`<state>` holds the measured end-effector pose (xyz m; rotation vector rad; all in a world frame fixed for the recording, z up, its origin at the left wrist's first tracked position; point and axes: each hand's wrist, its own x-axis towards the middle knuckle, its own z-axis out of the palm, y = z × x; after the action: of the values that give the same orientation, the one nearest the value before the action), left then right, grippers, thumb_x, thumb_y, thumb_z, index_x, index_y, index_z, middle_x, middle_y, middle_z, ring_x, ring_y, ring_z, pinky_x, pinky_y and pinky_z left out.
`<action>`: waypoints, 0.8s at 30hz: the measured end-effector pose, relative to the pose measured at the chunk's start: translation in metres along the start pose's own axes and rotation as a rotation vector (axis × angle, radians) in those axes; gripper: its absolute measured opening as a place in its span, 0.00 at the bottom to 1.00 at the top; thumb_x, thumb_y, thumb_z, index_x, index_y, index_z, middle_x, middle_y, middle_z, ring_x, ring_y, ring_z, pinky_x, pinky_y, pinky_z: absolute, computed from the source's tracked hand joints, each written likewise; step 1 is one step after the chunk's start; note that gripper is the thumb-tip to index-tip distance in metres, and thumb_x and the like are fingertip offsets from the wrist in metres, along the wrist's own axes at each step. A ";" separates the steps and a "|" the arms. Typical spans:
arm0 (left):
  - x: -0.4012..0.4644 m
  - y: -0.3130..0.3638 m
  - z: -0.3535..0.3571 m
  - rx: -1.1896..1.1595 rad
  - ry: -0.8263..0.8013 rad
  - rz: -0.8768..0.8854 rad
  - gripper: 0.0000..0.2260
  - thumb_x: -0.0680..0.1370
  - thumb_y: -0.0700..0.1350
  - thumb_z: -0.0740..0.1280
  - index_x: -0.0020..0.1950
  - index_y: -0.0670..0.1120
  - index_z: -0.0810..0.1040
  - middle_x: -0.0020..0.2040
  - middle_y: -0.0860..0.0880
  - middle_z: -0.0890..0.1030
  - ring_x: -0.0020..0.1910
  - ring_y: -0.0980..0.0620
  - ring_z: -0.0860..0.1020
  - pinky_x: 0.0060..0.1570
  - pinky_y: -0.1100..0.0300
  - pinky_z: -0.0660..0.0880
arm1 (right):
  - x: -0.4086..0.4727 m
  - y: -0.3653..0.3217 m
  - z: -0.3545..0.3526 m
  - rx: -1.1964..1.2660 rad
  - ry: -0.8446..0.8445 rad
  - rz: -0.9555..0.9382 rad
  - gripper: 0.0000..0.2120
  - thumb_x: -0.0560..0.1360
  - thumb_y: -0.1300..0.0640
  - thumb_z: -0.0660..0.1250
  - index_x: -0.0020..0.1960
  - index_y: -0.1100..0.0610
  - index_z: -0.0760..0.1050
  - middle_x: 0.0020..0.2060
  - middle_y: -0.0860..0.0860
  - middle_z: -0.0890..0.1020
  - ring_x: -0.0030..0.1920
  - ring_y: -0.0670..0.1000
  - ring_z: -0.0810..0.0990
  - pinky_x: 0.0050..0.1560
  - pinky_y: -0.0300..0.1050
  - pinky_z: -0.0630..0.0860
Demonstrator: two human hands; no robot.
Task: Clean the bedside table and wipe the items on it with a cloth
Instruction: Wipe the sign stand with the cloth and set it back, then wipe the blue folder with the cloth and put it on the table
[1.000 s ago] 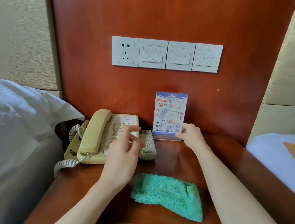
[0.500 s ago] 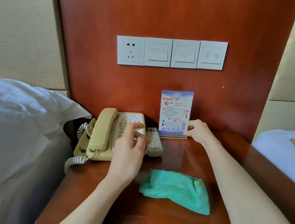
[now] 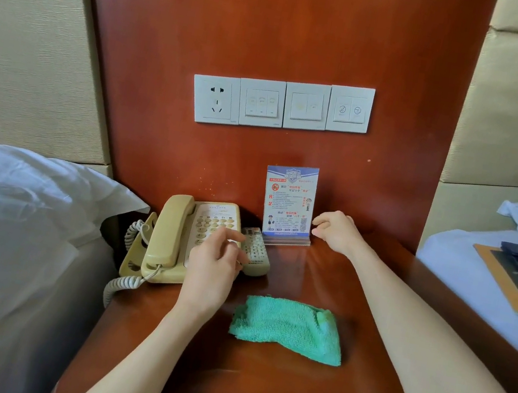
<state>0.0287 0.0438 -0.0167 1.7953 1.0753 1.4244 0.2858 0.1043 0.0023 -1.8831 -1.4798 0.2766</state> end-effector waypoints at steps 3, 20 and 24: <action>-0.002 0.000 0.000 0.016 -0.012 0.003 0.14 0.79 0.36 0.58 0.43 0.52 0.77 0.32 0.52 0.81 0.30 0.63 0.75 0.32 0.73 0.69 | -0.015 -0.005 -0.019 -0.045 0.053 -0.061 0.10 0.77 0.64 0.63 0.53 0.57 0.80 0.54 0.57 0.80 0.55 0.55 0.78 0.61 0.54 0.74; 0.025 0.053 0.058 0.192 -0.206 0.122 0.13 0.77 0.36 0.58 0.43 0.48 0.79 0.33 0.51 0.82 0.36 0.51 0.79 0.36 0.59 0.75 | -0.119 0.036 -0.160 0.044 0.160 -0.218 0.14 0.76 0.65 0.62 0.41 0.48 0.80 0.34 0.47 0.83 0.36 0.39 0.78 0.36 0.29 0.68; 0.034 0.069 0.105 0.178 -0.347 0.120 0.13 0.77 0.35 0.57 0.42 0.48 0.78 0.32 0.52 0.82 0.32 0.54 0.77 0.36 0.59 0.75 | -0.138 0.068 -0.193 0.065 0.232 -0.139 0.12 0.75 0.65 0.63 0.43 0.53 0.82 0.34 0.49 0.83 0.37 0.55 0.79 0.37 0.44 0.74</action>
<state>0.1493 0.0421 0.0319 2.1688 0.9476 1.0530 0.4027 -0.1043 0.0626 -1.6893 -1.4172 0.0390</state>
